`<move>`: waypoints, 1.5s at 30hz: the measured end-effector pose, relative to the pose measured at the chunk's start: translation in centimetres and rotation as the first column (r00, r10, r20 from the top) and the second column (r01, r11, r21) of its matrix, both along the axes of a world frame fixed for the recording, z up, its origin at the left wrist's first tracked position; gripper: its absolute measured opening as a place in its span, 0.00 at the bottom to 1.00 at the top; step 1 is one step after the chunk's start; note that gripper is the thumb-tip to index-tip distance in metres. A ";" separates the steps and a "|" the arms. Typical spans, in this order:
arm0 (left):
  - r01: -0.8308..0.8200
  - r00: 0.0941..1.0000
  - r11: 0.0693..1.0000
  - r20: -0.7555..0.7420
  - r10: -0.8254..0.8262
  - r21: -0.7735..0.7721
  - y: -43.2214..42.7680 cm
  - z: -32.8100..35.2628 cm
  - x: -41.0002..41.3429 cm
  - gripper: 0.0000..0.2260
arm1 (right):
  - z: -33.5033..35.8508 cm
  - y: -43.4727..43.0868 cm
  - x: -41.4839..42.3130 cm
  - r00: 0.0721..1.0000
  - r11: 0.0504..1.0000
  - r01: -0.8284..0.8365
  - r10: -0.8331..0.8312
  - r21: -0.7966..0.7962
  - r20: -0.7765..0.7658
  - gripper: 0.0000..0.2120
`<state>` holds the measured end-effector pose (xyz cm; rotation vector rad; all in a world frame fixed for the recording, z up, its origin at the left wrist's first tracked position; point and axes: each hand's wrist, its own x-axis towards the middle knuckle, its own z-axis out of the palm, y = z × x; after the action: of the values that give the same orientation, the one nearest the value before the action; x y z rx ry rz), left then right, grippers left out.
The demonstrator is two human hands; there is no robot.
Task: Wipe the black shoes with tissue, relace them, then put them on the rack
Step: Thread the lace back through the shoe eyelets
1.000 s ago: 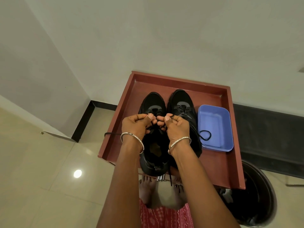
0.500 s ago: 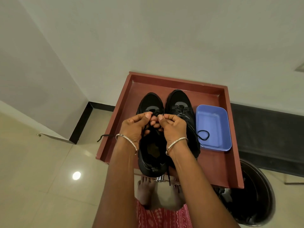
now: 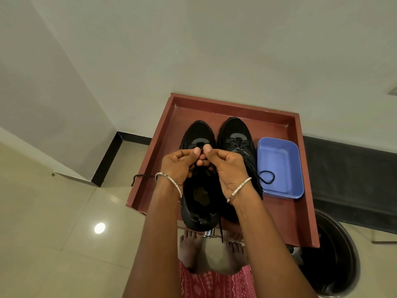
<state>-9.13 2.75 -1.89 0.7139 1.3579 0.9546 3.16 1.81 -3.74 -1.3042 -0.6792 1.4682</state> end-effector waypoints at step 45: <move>0.035 0.994 0.992 0.105 -0.022 -0.123 0.6 0.7 -0.8 0.09 | 0.7 -1.4 0.9 0.811 0.919 -0.271 0.056 0.288 0.583 0.18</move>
<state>-9.94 3.34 -1.15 0.5794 1.3004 0.8645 4.09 0.43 -3.07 -1.4138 -1.4199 1.0019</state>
